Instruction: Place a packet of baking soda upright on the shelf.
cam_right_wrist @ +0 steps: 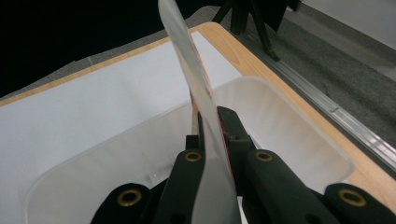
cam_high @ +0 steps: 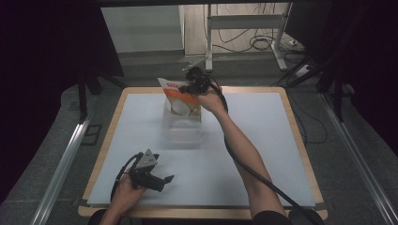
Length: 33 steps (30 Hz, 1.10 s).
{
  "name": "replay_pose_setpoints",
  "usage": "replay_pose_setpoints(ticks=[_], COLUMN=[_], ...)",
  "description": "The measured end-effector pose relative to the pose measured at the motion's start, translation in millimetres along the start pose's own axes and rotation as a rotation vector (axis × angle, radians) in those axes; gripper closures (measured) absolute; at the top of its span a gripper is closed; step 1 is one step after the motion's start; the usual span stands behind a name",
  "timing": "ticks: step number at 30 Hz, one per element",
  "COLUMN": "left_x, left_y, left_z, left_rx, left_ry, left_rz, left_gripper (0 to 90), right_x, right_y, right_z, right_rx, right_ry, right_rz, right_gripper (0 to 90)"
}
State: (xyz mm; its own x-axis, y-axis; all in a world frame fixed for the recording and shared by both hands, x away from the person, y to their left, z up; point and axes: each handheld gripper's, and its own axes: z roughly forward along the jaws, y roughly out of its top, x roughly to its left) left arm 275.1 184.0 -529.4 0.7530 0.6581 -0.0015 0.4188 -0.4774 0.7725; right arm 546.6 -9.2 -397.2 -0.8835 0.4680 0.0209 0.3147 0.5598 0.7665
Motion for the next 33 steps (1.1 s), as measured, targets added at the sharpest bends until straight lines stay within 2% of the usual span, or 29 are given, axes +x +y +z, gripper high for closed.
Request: replay_pose_setpoints(ticks=[2, 8, 13, 17, 26, 33], left_x=[0.0, -1.0, -1.3, -0.4, -1.4, -1.3], left_y=[0.1, 0.5, 0.7, 0.3, 0.7, 0.6], left_z=[0.0, 0.6, 1.3, 0.9, 1.4, 1.3], left_rx=[0.000, 0.000, 0.004, 0.002, 0.009, 0.009], left_ry=[0.001, 0.001, 0.001, 0.001, 0.004, 0.006], left_rz=[0.001, 0.002, 0.005, 0.000, 0.009, 0.008], left_gripper=[2.1, 2.1, 2.1, 2.2, 2.2, 2.2], right_x=[-2.9, -8.7, -7.7, -5.7, -3.8, 0.3], right_y=[-5.6, -16.6, -15.9, -13.3, -14.2, -16.9], right_z=[1.0, -0.7, -4.3, -10.9, -25.2, -34.3], right_rx=[-0.004, 0.041, 0.055, 0.028, 0.008, 0.003], right_ry=[-0.003, -0.046, -0.066, -0.085, -0.124, -0.140], right_rz=[0.004, 0.008, 0.006, 0.005, -0.002, -0.029], right_gripper=[88.3, 87.6, 83.3, 74.0, 42.6, 30.0])
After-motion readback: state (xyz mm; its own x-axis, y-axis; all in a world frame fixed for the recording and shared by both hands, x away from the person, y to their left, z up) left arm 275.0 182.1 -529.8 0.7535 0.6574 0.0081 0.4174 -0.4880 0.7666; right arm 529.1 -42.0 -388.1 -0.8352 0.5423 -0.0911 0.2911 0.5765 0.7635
